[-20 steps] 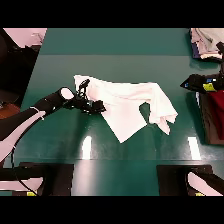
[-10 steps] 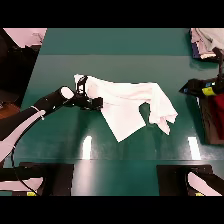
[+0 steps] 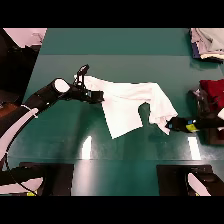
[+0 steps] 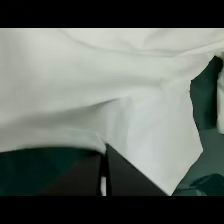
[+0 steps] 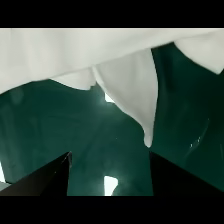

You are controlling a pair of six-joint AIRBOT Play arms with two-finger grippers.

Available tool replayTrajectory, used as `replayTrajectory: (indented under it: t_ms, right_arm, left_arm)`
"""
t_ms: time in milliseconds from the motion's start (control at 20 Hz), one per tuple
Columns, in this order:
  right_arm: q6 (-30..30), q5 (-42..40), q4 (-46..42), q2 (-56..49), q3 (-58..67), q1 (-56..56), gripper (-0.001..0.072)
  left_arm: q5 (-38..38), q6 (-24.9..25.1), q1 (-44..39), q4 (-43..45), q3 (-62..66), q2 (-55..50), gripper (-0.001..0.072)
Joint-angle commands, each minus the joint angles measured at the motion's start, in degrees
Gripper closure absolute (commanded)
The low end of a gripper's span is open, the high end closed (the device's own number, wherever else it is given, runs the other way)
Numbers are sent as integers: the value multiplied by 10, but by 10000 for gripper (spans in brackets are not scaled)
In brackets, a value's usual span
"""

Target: Fold the shirts.

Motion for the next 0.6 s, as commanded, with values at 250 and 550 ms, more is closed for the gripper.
replayTrajectory:
  t_ms: [250, 550]
  right_arm:
    - [0, -113, 97, 19, -40, 3, 158]
    - [-15, -146, 157, -35, -13, 3, 158]
  left_arm:
    - [-23, 5, 0, 2, 3, 3, 680]
    - [-23, 5, 0, 2, 3, 3, 680]
